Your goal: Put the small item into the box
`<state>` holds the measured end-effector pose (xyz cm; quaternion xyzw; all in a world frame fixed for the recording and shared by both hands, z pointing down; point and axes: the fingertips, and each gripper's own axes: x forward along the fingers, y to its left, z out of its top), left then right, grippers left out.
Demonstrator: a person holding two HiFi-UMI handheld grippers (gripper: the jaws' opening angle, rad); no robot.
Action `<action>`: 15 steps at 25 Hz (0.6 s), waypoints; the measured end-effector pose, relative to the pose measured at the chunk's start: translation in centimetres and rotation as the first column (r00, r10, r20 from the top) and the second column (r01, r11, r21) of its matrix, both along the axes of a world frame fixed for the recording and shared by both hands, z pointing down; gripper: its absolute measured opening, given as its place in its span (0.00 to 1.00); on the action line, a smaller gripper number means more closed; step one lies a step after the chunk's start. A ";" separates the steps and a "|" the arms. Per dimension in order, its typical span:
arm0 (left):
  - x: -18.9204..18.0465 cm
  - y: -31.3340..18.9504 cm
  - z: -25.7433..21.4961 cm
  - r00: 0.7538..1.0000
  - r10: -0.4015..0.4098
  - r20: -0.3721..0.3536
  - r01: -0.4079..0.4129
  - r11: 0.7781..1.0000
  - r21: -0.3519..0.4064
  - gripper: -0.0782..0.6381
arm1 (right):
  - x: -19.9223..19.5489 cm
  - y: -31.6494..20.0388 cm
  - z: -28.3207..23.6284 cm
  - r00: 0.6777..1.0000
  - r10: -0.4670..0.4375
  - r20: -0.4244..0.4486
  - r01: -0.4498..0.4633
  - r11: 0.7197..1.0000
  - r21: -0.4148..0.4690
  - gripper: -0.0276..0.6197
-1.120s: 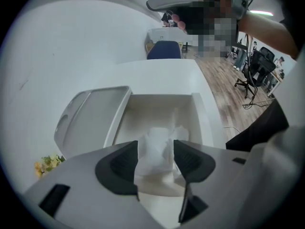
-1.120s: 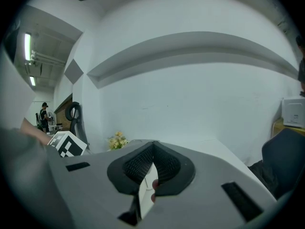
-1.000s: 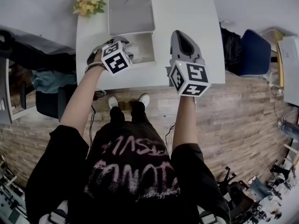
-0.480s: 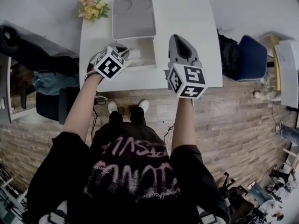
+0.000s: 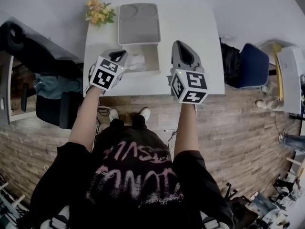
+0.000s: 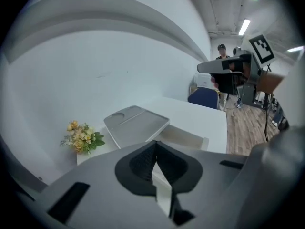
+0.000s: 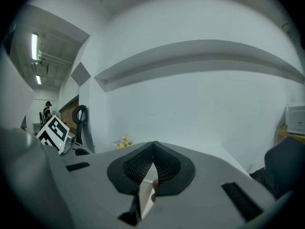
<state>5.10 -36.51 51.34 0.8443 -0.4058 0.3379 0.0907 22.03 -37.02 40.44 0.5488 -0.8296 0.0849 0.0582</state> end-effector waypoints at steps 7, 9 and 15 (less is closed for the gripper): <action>-0.7 0.2 -2.9 0.992 -0.067 -0.110 0.071 0.997 0.034 0.11 | -0.7 0.3 -0.9 1.000 -0.007 -0.018 0.007 1.000 0.019 0.06; -1.0 -0.2 -4.7 0.984 -0.090 -0.153 0.099 0.994 0.055 0.11 | -0.7 0.4 -1.0 1.000 -0.005 -0.021 0.006 1.000 0.021 0.06; -1.4 -0.7 -8.9 0.973 -0.098 -0.207 0.133 0.977 0.165 0.11 | -0.9 0.3 -1.7 1.000 -0.001 -0.019 0.001 0.999 0.032 0.06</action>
